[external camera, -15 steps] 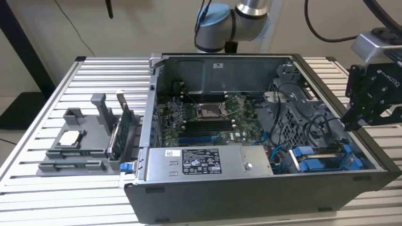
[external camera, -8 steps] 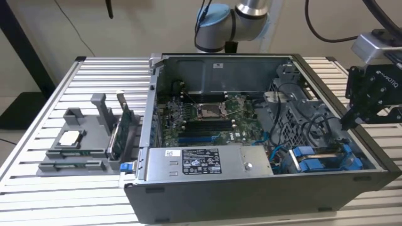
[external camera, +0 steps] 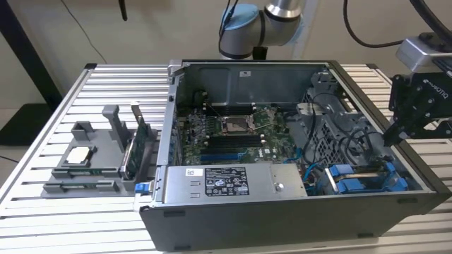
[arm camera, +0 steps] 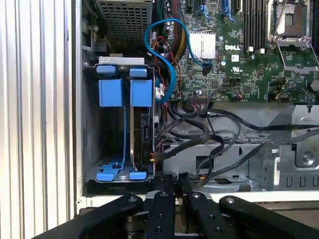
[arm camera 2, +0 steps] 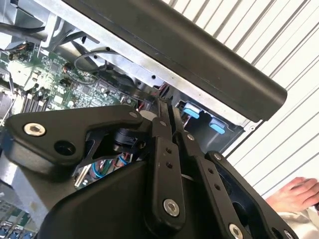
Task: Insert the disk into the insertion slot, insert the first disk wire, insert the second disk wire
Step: 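Insert the second disk wire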
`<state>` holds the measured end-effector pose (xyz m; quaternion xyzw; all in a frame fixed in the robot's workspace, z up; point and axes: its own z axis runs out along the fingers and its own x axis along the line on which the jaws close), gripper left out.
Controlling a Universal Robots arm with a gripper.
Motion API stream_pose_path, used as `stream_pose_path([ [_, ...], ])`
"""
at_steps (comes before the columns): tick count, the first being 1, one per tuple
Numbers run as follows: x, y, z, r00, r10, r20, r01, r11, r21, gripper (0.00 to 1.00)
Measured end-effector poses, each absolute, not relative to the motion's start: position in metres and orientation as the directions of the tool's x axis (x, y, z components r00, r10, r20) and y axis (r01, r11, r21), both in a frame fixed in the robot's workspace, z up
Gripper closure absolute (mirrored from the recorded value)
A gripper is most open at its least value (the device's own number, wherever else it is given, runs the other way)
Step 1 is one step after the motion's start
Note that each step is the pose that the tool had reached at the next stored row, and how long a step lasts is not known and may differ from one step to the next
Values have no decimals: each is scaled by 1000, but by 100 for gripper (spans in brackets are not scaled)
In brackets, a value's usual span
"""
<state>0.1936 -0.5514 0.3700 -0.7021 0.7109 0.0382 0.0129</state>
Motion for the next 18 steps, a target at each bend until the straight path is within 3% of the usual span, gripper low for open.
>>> stream_pose_path([
  [14,181,-552,384,-24,-995,-92,-999,21,37,85],
  [18,181,-552,384,-24,-998,-54,-999,22,35,85],
])
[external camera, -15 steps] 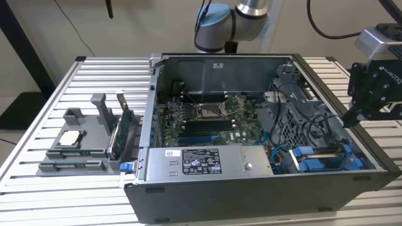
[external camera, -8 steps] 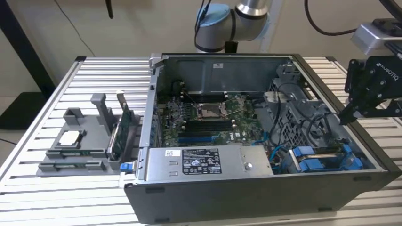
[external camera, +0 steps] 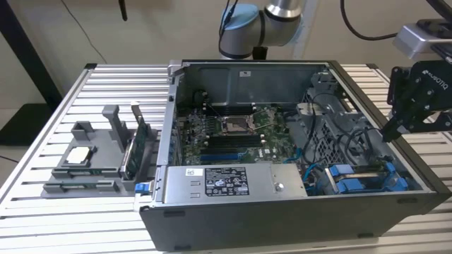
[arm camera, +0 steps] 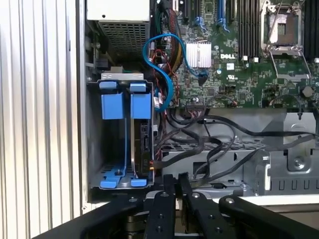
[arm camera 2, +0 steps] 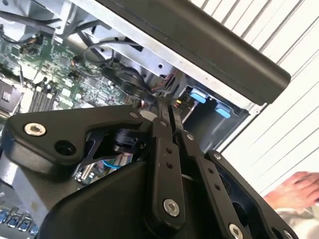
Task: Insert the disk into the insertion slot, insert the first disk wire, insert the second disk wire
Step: 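Insert the second disk wire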
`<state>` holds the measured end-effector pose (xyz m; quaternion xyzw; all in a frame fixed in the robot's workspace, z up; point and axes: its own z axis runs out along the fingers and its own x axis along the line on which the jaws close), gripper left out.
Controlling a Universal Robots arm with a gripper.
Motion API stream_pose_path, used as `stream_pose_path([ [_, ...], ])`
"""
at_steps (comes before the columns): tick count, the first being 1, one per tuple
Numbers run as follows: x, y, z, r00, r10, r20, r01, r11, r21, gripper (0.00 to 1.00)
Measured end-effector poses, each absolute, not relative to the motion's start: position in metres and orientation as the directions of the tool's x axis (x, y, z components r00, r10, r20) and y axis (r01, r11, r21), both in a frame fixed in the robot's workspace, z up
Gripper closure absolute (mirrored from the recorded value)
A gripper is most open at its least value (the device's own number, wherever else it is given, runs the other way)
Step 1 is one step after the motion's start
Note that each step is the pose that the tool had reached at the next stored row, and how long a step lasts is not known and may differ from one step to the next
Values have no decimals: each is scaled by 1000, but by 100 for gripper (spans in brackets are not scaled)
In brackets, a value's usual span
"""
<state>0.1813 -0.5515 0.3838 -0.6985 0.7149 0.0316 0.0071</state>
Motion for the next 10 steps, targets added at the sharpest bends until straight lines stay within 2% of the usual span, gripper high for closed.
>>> stream_pose_path([
  [3,181,-551,384,-24,-999,-38,-999,23,35,83],
  [4,181,-551,384,-24,-999,-30,-999,23,35,77],
  [10,182,-545,381,-24,-999,26,-999,25,32,77],
])
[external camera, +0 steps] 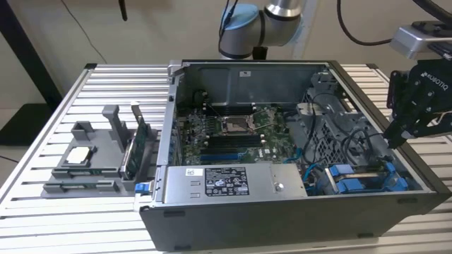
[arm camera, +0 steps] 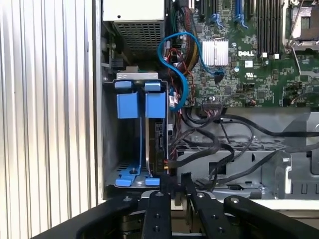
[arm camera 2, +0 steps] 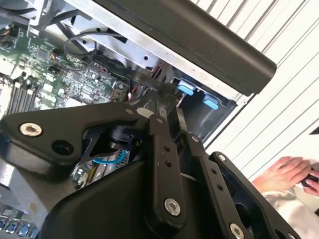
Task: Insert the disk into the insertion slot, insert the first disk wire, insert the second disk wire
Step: 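Insert the second disk wire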
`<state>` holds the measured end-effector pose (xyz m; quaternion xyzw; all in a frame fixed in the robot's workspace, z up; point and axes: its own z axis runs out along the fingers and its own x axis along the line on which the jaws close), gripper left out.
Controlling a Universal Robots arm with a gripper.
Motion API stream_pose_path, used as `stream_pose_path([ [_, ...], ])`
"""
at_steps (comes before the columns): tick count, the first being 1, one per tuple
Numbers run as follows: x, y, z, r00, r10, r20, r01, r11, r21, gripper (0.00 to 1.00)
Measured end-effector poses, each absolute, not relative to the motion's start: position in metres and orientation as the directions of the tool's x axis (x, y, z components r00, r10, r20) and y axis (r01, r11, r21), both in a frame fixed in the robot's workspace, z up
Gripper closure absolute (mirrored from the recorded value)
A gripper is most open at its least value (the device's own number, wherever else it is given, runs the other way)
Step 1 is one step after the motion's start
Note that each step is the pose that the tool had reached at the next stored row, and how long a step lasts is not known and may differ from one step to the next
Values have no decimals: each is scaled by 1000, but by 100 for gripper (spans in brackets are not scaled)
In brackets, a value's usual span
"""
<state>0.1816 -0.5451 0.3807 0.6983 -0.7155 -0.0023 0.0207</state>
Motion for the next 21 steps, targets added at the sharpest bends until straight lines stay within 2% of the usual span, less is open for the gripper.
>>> stream_pose_path([
  [6,186,-531,379,-24,-999,32,-999,25,32,77],
  [13,202,-530,375,-24,-999,48,-999,25,34,77],
  [21,207,-530,373,-23,-999,49,-999,25,45,77],
])
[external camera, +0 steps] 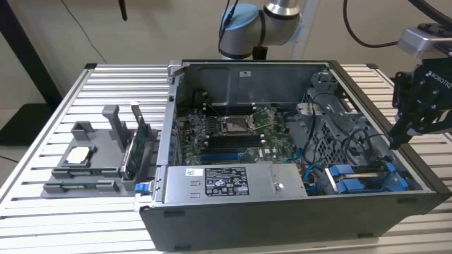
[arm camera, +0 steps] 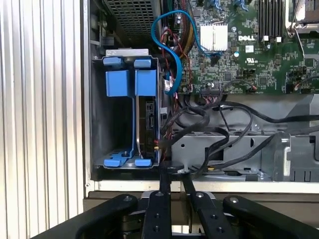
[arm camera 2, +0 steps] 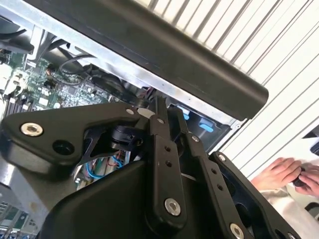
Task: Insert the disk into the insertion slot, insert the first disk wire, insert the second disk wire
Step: 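Insert the second disk wire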
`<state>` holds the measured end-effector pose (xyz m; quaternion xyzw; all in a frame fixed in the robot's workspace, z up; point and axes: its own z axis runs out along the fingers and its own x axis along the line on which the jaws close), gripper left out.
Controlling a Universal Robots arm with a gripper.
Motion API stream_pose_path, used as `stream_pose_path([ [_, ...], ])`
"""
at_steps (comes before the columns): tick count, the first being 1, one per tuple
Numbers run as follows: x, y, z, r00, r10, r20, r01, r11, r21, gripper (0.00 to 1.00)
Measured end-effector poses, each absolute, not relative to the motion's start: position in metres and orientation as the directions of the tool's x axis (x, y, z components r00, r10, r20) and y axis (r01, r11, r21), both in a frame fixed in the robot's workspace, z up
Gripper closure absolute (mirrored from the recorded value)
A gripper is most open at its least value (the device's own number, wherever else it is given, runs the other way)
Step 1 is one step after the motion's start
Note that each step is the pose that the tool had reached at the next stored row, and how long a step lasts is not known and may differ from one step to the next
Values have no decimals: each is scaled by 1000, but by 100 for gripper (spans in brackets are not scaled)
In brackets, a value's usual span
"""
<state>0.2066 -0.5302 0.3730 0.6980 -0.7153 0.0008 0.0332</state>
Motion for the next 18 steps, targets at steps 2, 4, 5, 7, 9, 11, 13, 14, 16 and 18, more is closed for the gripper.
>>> stream_pose_path([
  [2,208,-530,374,-23,-999,49,-998,25,53,77],
  [4,209,-531,375,-22,-999,49,-998,25,61,77],
  [5,209,-532,375,-22,-999,49,-997,25,66,77],
  [7,210,-533,375,-22,-999,50,-997,25,79,77],
  [9,211,-535,375,-21,-999,50,-995,25,93,77],
  [11,212,-536,375,-20,-999,50,-994,25,107,77],
  [13,213,-537,375,-20,-999,50,-993,25,117,77],
  [14,213,-538,375,-20,-999,48,-992,26,120,77],
  [16,213,-538,374,-20,-999,39,-992,25,123,77],
  [18,213,-538,373,-20,-999,31,-992,24,125,77],
])
